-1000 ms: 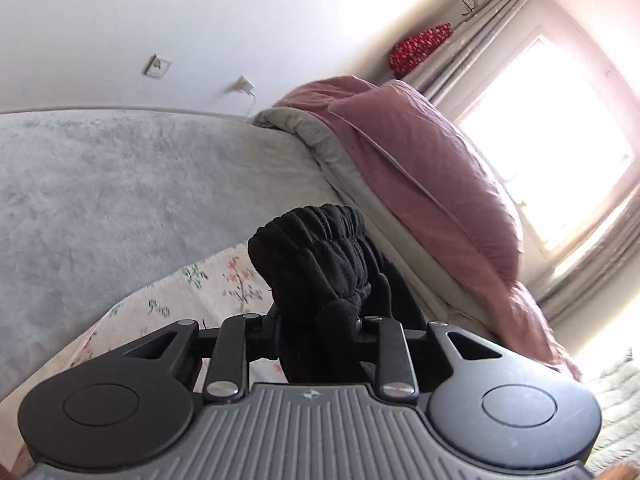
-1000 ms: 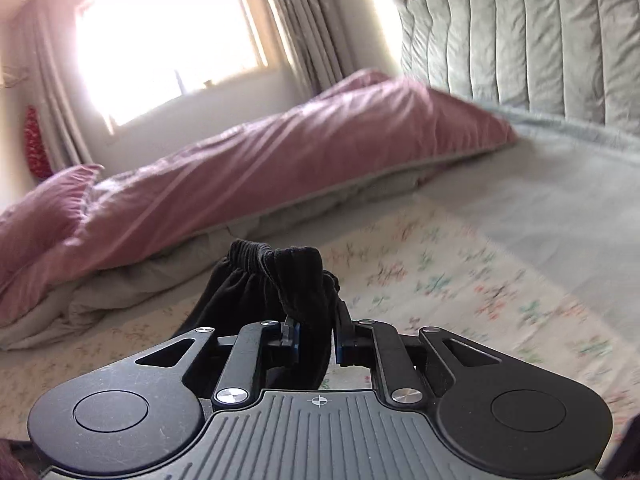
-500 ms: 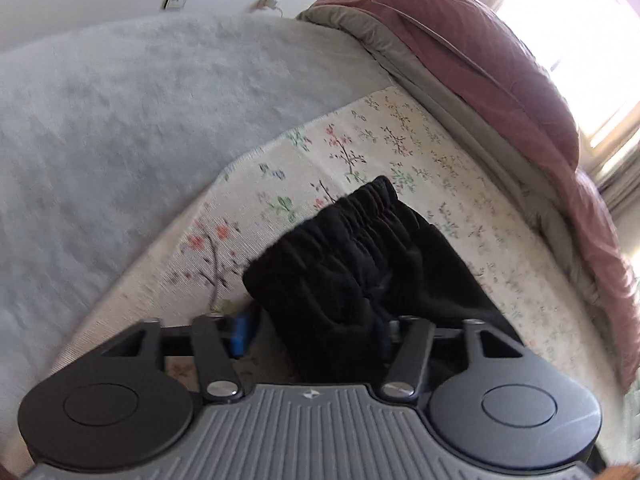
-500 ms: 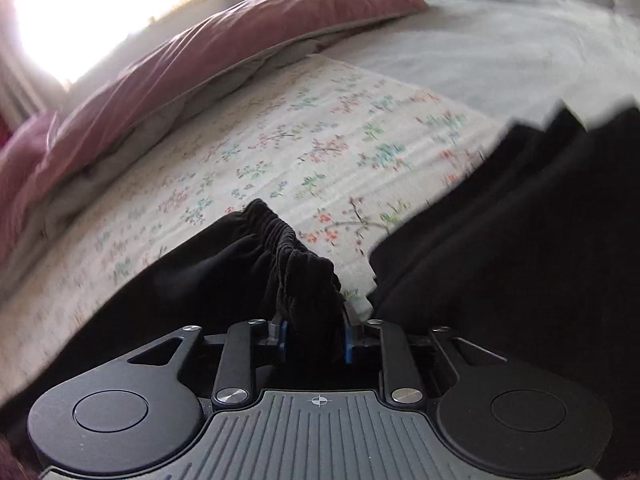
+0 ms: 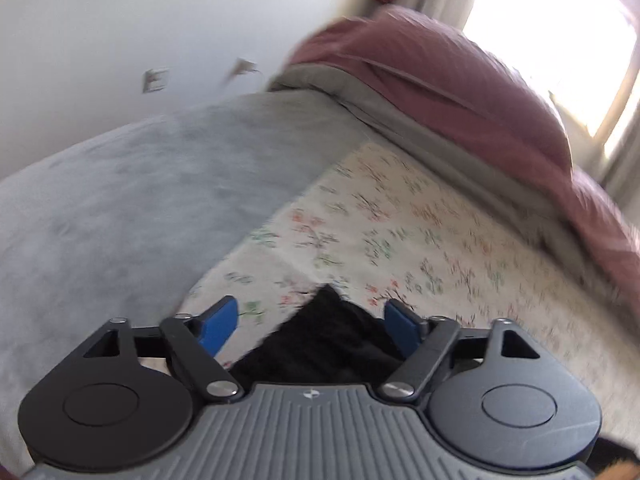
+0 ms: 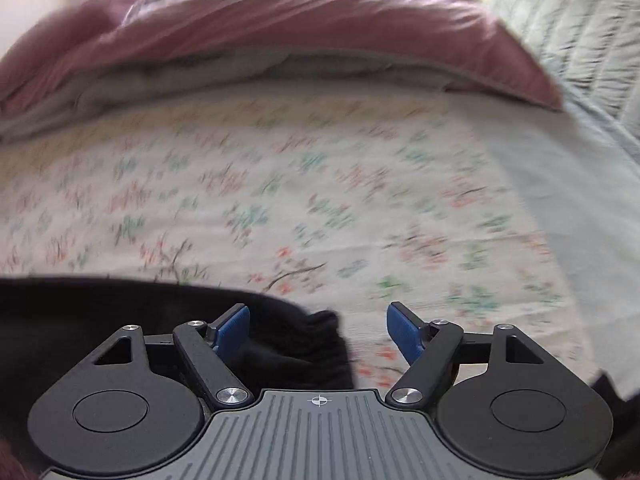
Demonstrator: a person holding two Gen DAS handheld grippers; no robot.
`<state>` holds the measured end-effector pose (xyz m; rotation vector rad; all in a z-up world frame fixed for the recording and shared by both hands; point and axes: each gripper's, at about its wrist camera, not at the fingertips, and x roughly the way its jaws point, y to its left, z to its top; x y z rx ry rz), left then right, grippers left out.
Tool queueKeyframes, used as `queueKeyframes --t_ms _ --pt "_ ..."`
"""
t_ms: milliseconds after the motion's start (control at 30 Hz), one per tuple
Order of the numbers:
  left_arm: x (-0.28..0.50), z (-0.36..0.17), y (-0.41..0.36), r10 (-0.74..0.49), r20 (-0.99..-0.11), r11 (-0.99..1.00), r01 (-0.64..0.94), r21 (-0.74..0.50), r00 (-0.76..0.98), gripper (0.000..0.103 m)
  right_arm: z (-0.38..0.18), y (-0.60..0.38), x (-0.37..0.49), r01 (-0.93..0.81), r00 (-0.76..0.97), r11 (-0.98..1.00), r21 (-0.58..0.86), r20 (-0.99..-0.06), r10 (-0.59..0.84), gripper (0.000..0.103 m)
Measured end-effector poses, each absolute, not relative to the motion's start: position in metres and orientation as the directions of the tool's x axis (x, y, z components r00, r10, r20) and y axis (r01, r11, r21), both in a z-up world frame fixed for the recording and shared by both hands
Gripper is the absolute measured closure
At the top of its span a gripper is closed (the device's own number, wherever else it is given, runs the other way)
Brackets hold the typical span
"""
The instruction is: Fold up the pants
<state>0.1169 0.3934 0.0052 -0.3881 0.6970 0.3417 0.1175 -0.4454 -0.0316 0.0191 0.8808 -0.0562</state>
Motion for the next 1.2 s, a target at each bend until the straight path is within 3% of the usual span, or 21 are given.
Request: queueKeyframes --t_ms 33,100,133,200,333,400,433,533,633,700,733,767,833,967,1100,1200 --pt "0.132 0.0 0.384 0.195 -0.685 0.898 -0.409 -0.164 0.702 0.0 -0.041 -0.44 0.124 0.039 0.616 0.999 -0.022 -0.787 -0.041 0.068" --pt "0.157 -0.018 0.372 0.234 -0.718 0.92 -0.389 -0.055 0.655 0.0 -0.055 -0.432 0.123 0.045 0.611 0.998 -0.048 -0.789 -0.066 0.077" --pt "0.164 -0.028 0.371 0.235 -0.734 0.923 -0.384 -0.038 0.637 0.011 -0.057 -0.429 0.121 0.037 0.624 0.998 -0.056 -0.779 -0.067 0.078" --pt "0.172 -0.043 0.372 0.24 -0.749 0.913 -0.406 -0.042 0.617 0.019 -0.058 -0.428 0.116 0.045 0.645 0.996 -0.074 -0.76 -0.086 0.079" --pt "0.168 -0.046 0.365 0.295 -0.702 0.908 -0.419 -0.005 0.648 0.026 -0.039 -0.435 0.112 0.088 0.679 0.991 -0.099 -0.722 -0.132 0.081" --pt "0.163 -0.042 0.371 0.298 -0.681 0.896 -0.443 -0.043 0.669 0.036 -0.03 -0.433 0.116 0.107 0.699 0.988 -0.113 -0.698 -0.155 0.081" --pt "0.16 -0.035 0.372 0.314 -0.67 0.884 -0.465 -0.053 0.673 0.049 -0.026 -0.432 0.117 0.122 0.71 0.986 -0.11 -0.685 -0.164 0.081" --pt "0.163 -0.034 0.384 0.358 -0.665 0.856 -0.514 -0.047 0.656 0.054 -0.025 -0.433 0.119 0.184 0.731 0.979 -0.089 -0.653 -0.196 0.081" --pt "0.169 -0.037 0.381 0.348 -0.676 0.872 -0.489 -0.021 0.65 0.052 -0.047 -0.436 0.125 0.247 0.703 0.968 -0.047 -0.678 -0.213 0.08" --pt "0.16 -0.025 0.381 0.347 -0.66 0.872 -0.489 -0.035 0.666 0.043 -0.07 -0.432 0.133 0.26 0.653 0.961 -0.089 -0.718 -0.243 0.073" --pt "0.155 -0.018 0.381 0.35 -0.653 0.868 -0.495 -0.045 0.672 0.028 -0.071 -0.427 0.132 0.264 0.657 0.954 -0.14 -0.698 -0.284 0.058" --pt "0.148 -0.011 0.381 0.357 -0.636 0.866 -0.498 -0.05 0.684 0.021 -0.068 -0.422 0.132 0.277 0.647 0.941 -0.195 -0.686 -0.332 0.037" --pt "0.133 0.0 0.372 0.334 -0.584 0.893 -0.446 -0.054 0.74 0.02 -0.054 -0.419 0.128 0.339 0.631 0.899 -0.278 -0.642 -0.437 0.024" --pt "0.137 -0.013 0.336 0.187 -0.655 0.964 -0.266 -0.021 0.732 0.017 -0.019 -0.4 0.109 0.325 0.686 0.907 -0.268 -0.593 -0.421 0.024" --pt "0.169 -0.039 0.298 0.284 -0.68 0.958 -0.22 0.181 0.676 0.013 -0.006 -0.337 0.093 0.096 0.765 0.968 -0.23 -0.606 -0.22 0.024" --pt "0.188 -0.048 0.292 0.347 -0.679 0.938 -0.252 0.24 0.647 0.012 -0.015 -0.271 0.088 -0.16 0.764 0.964 -0.213 -0.645 -0.016 0.024"
